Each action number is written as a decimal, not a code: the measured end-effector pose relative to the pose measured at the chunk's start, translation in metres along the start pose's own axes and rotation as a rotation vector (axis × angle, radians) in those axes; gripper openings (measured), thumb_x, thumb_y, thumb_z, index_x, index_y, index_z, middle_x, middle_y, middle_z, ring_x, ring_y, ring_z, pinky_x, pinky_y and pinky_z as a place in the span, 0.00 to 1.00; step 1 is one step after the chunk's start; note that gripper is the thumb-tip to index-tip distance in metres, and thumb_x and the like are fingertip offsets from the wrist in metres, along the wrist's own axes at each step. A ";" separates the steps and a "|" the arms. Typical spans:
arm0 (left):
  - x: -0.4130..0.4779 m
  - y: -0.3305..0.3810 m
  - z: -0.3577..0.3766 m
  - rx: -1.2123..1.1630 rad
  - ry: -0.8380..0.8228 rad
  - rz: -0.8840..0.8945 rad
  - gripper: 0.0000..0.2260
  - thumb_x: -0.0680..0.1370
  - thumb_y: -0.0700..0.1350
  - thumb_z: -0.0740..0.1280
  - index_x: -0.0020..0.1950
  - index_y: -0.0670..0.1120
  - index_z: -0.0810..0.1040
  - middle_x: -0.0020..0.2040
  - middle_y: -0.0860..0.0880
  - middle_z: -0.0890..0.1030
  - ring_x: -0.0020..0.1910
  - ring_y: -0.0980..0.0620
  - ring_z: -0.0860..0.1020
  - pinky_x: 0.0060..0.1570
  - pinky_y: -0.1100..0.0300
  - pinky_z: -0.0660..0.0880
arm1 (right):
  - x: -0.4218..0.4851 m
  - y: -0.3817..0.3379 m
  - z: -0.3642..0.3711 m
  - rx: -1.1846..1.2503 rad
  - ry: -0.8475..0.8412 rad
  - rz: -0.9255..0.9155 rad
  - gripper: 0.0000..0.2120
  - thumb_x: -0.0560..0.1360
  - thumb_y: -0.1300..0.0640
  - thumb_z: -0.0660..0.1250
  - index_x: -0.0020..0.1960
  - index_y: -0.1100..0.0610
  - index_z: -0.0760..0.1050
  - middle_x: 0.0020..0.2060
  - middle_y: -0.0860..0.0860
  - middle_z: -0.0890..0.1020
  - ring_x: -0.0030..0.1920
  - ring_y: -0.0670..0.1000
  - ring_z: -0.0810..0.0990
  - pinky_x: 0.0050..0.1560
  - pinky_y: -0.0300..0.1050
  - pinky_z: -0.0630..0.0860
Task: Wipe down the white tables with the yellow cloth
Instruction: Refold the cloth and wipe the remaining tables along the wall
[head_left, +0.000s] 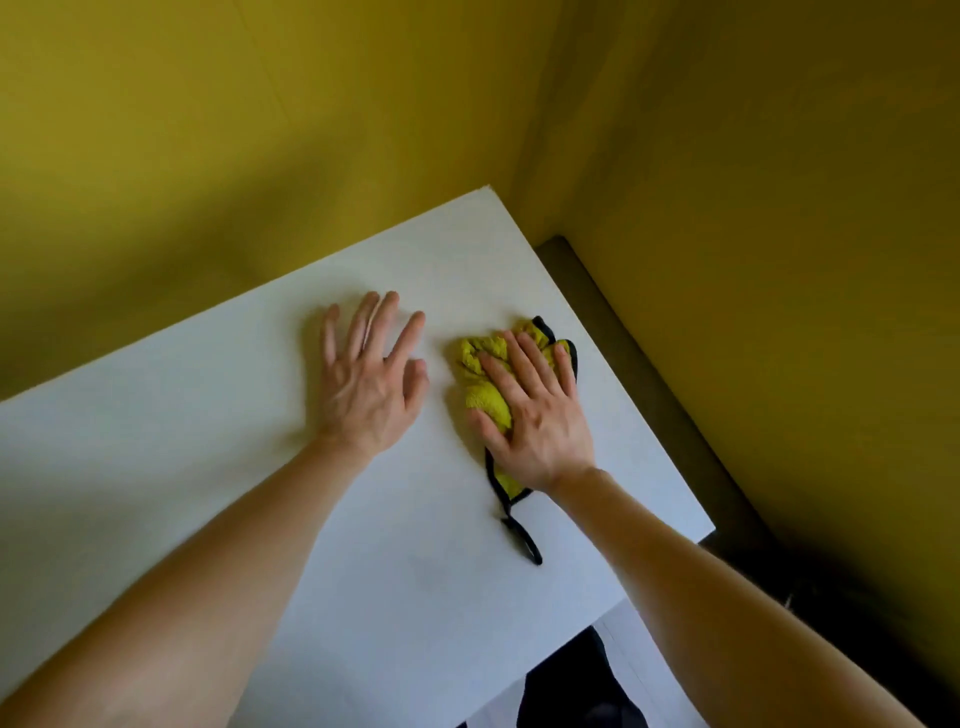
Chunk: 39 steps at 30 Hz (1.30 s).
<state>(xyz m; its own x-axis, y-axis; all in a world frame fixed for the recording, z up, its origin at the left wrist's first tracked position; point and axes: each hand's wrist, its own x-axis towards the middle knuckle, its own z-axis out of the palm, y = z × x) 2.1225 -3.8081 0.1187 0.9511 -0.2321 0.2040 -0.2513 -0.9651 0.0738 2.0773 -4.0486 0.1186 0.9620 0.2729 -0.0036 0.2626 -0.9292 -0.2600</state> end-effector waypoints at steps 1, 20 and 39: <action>0.000 0.001 0.000 -0.003 -0.003 0.069 0.22 0.87 0.52 0.62 0.80 0.48 0.74 0.83 0.41 0.70 0.83 0.38 0.67 0.80 0.31 0.59 | 0.021 -0.002 -0.001 0.013 0.009 0.029 0.32 0.86 0.33 0.56 0.86 0.47 0.65 0.87 0.53 0.61 0.88 0.55 0.53 0.85 0.68 0.50; 0.055 0.097 0.036 -0.033 -0.022 -0.147 0.29 0.86 0.59 0.63 0.85 0.48 0.69 0.86 0.42 0.65 0.86 0.38 0.62 0.82 0.33 0.58 | 0.067 0.082 -0.020 0.420 -0.015 0.247 0.40 0.82 0.31 0.64 0.85 0.53 0.63 0.71 0.55 0.80 0.66 0.61 0.81 0.66 0.55 0.77; 0.057 0.095 0.032 -0.089 -0.043 -0.142 0.28 0.81 0.49 0.62 0.81 0.43 0.74 0.86 0.40 0.65 0.86 0.39 0.62 0.80 0.30 0.60 | 0.153 0.080 -0.015 0.652 -0.099 0.051 0.31 0.82 0.38 0.68 0.79 0.52 0.68 0.84 0.52 0.67 0.75 0.60 0.76 0.71 0.55 0.76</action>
<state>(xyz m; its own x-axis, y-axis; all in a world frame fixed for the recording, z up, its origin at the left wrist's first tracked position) 2.1582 -3.9167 0.1063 0.9845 -0.1006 0.1439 -0.1267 -0.9744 0.1858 2.2471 -4.0850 0.1112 0.9526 0.2829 -0.1119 0.0882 -0.6088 -0.7884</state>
